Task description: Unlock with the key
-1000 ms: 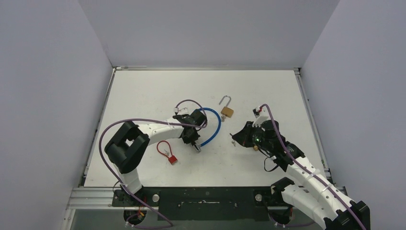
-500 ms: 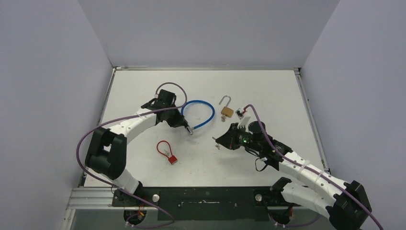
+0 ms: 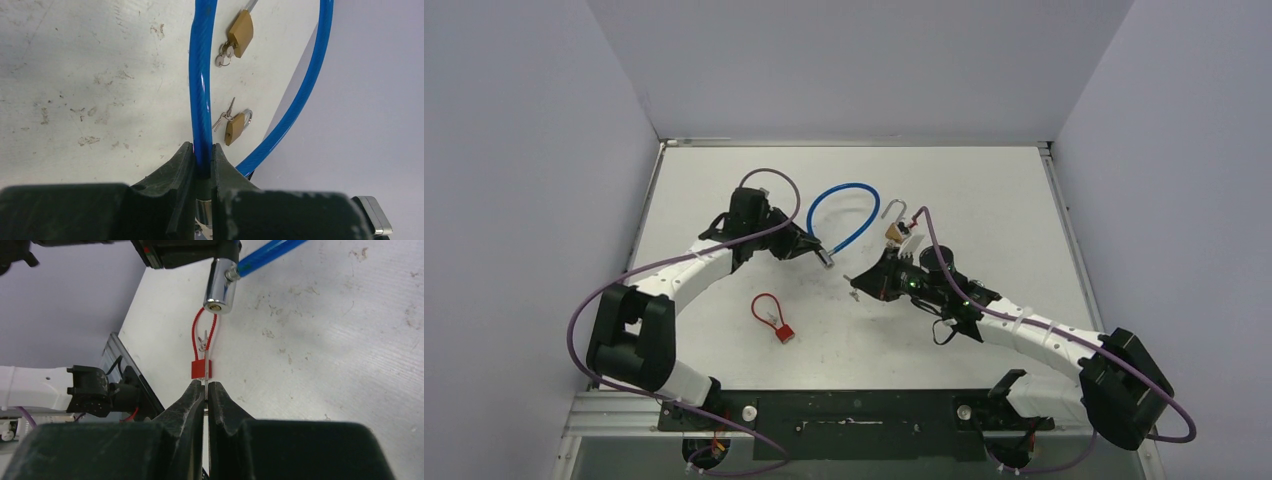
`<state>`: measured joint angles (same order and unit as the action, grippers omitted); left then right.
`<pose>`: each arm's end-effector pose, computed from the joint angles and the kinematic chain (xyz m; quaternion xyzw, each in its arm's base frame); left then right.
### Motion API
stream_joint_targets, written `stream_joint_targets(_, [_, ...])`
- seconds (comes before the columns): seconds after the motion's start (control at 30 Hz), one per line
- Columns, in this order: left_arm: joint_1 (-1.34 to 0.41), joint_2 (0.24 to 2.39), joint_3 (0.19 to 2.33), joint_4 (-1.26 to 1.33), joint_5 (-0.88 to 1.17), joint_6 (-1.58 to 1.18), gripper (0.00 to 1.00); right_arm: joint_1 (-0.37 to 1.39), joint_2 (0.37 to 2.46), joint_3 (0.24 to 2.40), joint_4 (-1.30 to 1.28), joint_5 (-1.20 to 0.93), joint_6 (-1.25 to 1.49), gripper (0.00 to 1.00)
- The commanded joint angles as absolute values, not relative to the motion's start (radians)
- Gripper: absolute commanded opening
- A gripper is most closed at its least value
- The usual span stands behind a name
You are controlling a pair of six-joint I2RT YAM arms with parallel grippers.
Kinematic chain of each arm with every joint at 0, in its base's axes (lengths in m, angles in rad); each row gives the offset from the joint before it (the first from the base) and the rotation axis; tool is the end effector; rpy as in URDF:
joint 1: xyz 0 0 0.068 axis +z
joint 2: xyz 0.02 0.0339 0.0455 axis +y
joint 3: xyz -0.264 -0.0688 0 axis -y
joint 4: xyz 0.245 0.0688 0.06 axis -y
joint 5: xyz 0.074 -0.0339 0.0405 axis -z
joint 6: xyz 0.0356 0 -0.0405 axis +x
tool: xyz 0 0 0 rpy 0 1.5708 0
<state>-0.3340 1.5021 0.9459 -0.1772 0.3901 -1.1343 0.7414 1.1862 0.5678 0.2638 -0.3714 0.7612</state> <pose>0.2989 -0.1180 0.2269 -0.2766 0.8562 -0.3987 0.1775 0.1800 0.1823 0.2279 -0.0975 0.8076 0.4940 0.3069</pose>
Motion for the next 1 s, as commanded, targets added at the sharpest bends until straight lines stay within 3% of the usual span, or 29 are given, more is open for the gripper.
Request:
stream_joint_targets(0.0, [-0.321,1.437,0.926,-0.018,0.459,-1.210,0.00,0.750,1.186,0.596,0.449,-0.343,0.817,0.00])
stream_joint_targets(0.97, [-0.322,1.385,0.843,0.146,0.492,-1.378,0.00,0.751,1.227,0.615,0.553,-0.276,0.880,0.00])
